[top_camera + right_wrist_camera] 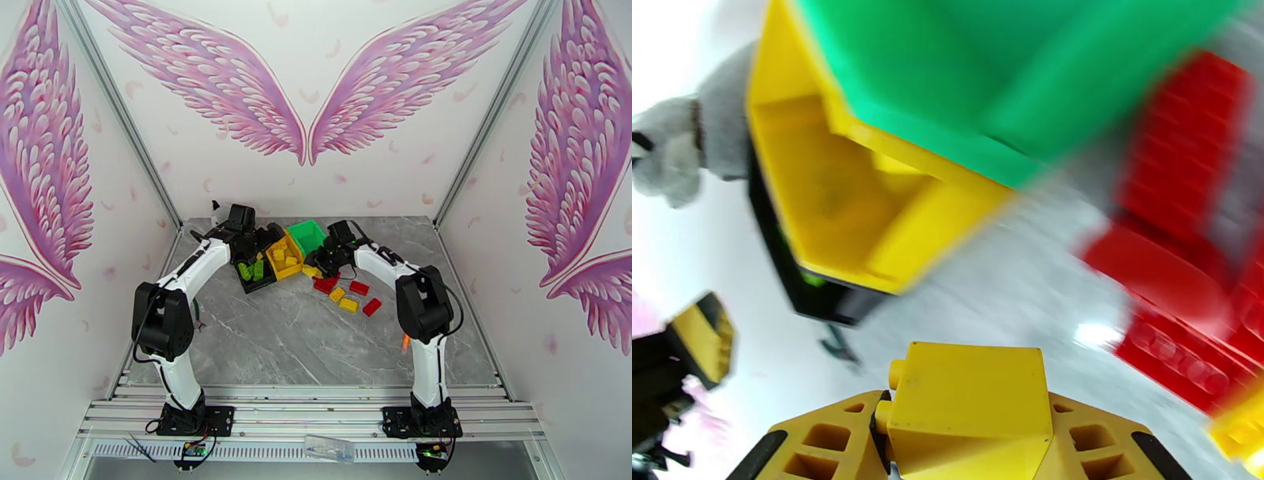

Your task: Sort the legos into containers by color

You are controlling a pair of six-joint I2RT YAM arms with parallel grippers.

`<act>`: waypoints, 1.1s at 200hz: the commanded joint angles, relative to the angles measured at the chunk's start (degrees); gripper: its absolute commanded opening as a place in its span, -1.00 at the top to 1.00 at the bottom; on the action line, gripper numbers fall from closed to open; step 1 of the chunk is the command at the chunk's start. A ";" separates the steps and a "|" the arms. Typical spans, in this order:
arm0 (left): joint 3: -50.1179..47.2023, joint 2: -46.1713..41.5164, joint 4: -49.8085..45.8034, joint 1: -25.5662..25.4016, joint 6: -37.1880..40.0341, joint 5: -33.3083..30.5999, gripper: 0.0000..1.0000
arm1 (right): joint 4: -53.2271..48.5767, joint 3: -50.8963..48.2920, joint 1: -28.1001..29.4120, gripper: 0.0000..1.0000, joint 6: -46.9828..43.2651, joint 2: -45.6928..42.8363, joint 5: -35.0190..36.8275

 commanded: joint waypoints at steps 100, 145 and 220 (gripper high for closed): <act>-8.18 -8.63 -0.77 -1.31 -0.43 -2.65 -0.90 | 2.12 7.20 -0.83 -0.50 0.42 1.33 -4.91; -6.46 -5.59 -4.32 -7.38 2.88 -5.00 -0.90 | -19.01 -2.56 -2.00 -0.65 -22.57 -9.91 8.19; -7.26 -3.01 -1.82 -13.18 0.77 -6.02 -0.89 | -27.23 -15.54 -2.04 -0.81 -36.90 -14.54 22.61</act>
